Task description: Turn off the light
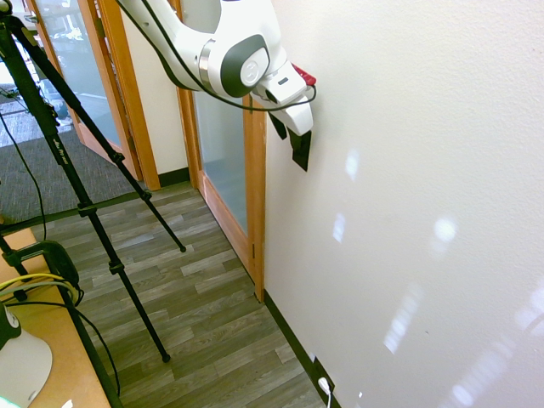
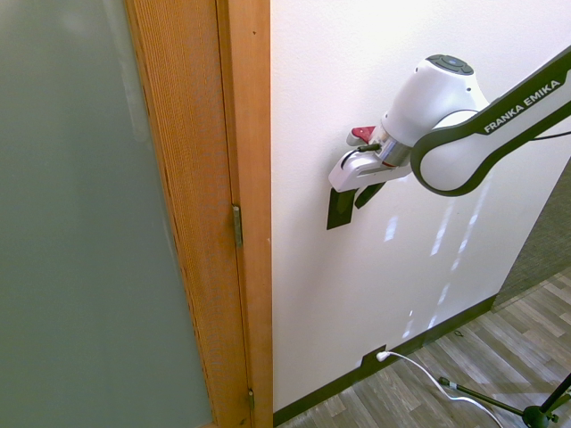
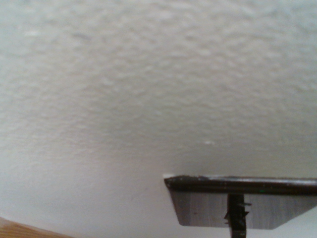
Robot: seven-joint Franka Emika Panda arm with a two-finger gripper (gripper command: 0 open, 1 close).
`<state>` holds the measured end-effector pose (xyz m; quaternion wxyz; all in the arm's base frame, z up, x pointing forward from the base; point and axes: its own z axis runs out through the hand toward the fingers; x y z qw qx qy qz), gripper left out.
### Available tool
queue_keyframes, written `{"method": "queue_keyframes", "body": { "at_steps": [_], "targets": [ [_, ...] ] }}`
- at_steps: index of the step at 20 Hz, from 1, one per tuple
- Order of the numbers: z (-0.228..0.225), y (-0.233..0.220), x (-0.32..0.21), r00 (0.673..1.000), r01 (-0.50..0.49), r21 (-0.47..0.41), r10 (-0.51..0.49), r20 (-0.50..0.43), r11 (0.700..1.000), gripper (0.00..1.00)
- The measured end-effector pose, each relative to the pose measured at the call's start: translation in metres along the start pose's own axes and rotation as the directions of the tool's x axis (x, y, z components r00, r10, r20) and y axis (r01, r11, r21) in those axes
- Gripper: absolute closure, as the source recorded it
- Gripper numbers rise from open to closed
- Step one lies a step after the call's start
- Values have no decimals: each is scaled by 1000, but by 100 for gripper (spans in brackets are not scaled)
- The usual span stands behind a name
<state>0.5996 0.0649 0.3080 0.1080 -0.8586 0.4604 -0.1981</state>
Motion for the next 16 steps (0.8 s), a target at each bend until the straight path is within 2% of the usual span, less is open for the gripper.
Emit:
{"method": "queue_keyframes", "body": {
  "at_steps": [9, 16],
  "targets": [
    [4, -2, 5, 1000, -5, 15, 6, -9, 1000, 100],
    [20, 2, 1, 1000, -9, -8, 9, -1, 1000, 100]
  ]
}}
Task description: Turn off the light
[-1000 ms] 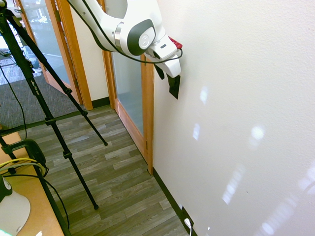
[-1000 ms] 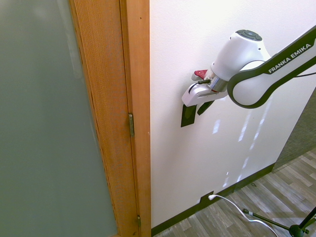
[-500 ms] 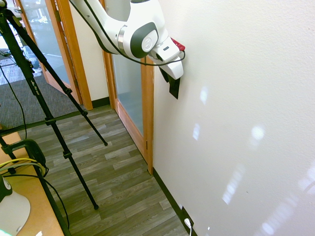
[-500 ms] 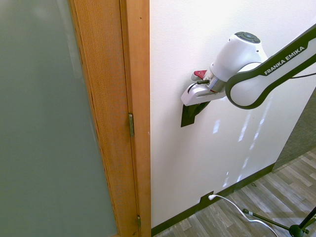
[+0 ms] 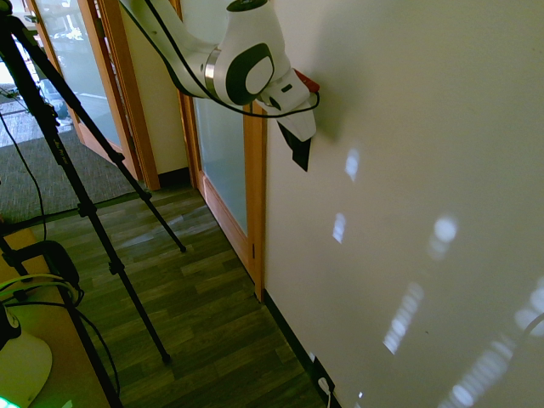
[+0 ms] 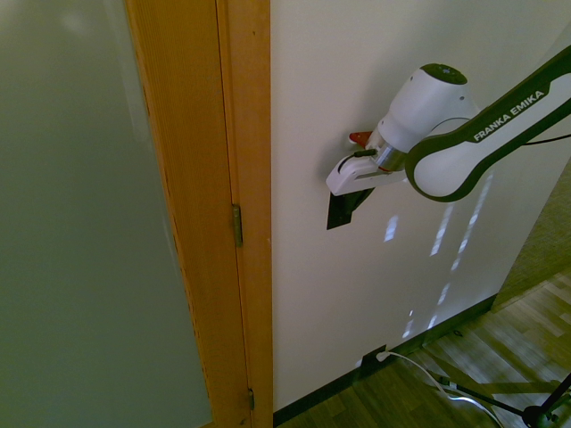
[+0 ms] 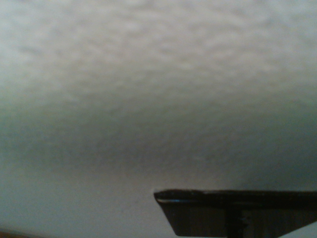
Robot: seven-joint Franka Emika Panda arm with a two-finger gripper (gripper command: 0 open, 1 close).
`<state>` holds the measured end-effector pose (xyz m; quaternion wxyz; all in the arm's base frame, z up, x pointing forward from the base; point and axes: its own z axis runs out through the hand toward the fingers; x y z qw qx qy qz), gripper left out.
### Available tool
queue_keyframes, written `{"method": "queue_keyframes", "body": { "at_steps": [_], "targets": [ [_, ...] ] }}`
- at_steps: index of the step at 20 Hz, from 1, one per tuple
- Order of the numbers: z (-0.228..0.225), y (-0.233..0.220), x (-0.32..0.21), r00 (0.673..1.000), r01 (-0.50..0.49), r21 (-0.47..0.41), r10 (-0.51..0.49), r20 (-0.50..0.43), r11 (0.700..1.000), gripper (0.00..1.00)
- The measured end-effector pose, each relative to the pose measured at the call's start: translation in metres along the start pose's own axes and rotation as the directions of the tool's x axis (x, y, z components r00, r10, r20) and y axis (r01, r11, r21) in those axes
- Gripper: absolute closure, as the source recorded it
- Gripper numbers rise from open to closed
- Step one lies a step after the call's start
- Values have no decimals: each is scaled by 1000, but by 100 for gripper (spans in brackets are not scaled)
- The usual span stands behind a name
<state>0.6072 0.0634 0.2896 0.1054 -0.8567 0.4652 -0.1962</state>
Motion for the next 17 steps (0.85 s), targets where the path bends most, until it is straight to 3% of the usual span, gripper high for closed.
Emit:
{"method": "queue_keyframes", "body": {
  "at_steps": [2, 3, 17],
  "targets": [
    [6, -3, 1, 1000, 1, -8, -1, 1, 1000, 100],
    [6, -4, 1, 1000, 1, -11, -1, 3, 1000, 0],
    [12, 18, -27, 999, 42, 80, -43, 2, 996, 0]
  ]
}}
